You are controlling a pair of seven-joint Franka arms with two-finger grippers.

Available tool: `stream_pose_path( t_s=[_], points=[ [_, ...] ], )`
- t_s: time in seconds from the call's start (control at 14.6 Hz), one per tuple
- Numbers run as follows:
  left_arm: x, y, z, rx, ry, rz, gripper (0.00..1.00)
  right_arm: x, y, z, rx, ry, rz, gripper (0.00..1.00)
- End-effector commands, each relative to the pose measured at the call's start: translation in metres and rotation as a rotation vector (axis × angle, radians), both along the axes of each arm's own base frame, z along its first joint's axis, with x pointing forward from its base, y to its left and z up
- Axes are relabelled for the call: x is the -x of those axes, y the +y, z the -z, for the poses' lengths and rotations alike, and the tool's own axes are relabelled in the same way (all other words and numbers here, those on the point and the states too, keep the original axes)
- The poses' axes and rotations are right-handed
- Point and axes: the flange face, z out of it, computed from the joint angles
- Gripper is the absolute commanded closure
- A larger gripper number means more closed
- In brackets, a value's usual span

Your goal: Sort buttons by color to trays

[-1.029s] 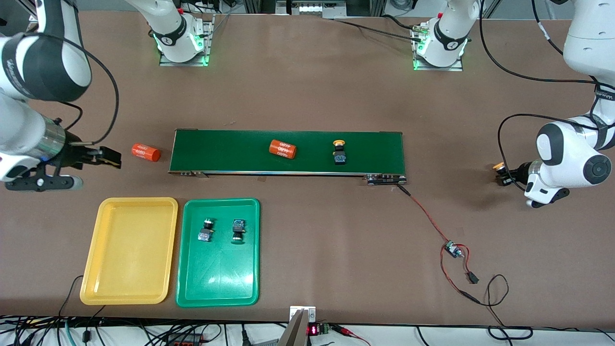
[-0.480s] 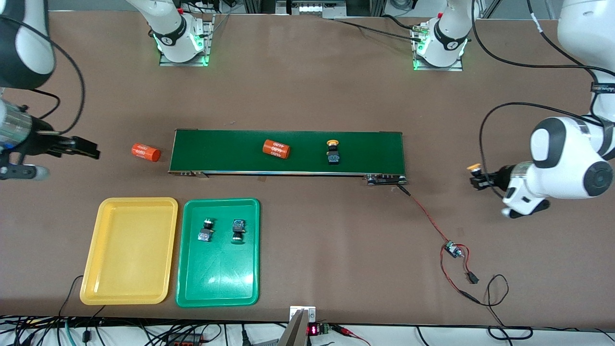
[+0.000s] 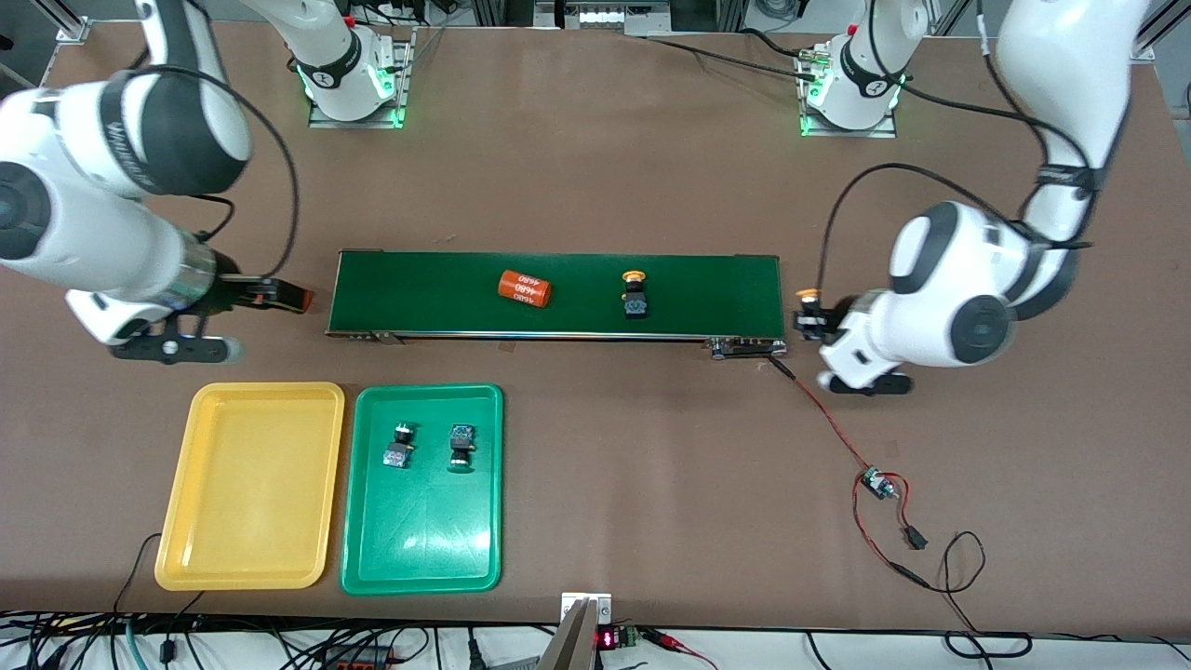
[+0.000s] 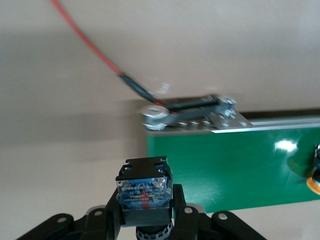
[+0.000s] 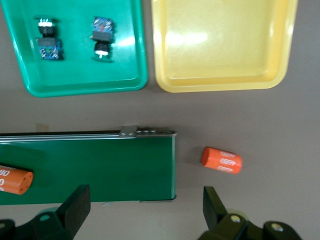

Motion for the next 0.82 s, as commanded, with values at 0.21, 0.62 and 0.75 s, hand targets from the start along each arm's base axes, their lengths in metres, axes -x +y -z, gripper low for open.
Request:
stream_pose_path(
  t_s=[0.21, 0.62, 0.75],
  points=[
    [0.039, -0.070, 0.054, -0.006, -0.005, -0.012, 0.65, 0.013, 0.060, 0.028, -0.001, 0.058, -0.069, 0.00],
    [0.058, -0.097, 0.061, 0.000, -0.020, -0.042, 0.00, 0.029, 0.134, 0.055, 0.011, 0.056, -0.107, 0.00],
    [0.053, -0.096, 0.053, 0.005, -0.039, -0.040, 0.00, 0.038, 0.159, 0.065, 0.016, 0.061, -0.146, 0.00]
  ],
)
